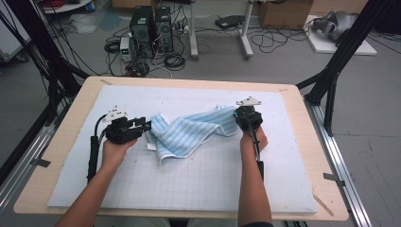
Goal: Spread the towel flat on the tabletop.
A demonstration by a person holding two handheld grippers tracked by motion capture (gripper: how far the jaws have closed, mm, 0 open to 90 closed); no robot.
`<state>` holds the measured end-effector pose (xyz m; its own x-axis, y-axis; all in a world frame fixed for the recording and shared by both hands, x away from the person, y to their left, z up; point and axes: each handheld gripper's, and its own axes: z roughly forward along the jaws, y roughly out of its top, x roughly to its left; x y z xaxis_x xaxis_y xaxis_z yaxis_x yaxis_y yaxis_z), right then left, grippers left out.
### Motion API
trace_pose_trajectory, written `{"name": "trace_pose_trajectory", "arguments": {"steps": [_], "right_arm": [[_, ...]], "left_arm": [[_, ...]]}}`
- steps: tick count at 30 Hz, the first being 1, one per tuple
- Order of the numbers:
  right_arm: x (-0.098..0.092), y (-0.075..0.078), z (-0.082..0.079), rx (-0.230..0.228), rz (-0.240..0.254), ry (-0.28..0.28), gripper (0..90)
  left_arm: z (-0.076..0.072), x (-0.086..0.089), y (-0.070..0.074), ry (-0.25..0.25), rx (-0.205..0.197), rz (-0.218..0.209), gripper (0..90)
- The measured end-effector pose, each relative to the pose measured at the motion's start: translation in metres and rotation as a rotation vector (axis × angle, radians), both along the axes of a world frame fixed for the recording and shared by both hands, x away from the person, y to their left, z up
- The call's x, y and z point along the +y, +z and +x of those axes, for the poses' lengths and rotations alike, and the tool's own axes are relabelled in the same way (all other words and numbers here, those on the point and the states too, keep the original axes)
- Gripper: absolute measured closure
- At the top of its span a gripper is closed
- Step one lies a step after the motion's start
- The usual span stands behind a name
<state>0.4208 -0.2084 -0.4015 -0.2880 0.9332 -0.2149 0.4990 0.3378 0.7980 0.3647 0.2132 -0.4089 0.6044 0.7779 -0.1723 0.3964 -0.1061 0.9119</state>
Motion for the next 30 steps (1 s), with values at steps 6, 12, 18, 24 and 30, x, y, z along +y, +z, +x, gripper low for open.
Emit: {"name": "trace_pose_trajectory", "arguments": {"steps": [6, 12, 18, 24, 30], "right_arm": [[-0.015, -0.007, -0.002, 0.024, 0.066, -0.035, 71.0], [-0.014, -0.004, -0.028, -0.029, 0.146, 0.032, 52.0], [0.008, -0.009, -0.05, 0.047, 0.231, 0.184, 43.5], [0.053, -0.023, -0.063, 0.098, 0.261, 0.349, 45.0], [0.092, -0.038, -0.07, 0.169, 0.245, 0.462, 47.8]], "left_arm": [[0.001, -0.001, -0.004, -0.015, 0.018, 0.02, 57.8], [0.003, 0.001, -0.009, -0.018, 0.045, 0.032, 52.6], [0.001, 0.008, -0.011, 0.011, 0.025, 0.006, 52.7], [-0.003, 0.018, -0.011, 0.037, 0.011, -0.004, 52.6], [-0.006, 0.031, -0.012, 0.063, 0.002, -0.009, 52.8]]}}
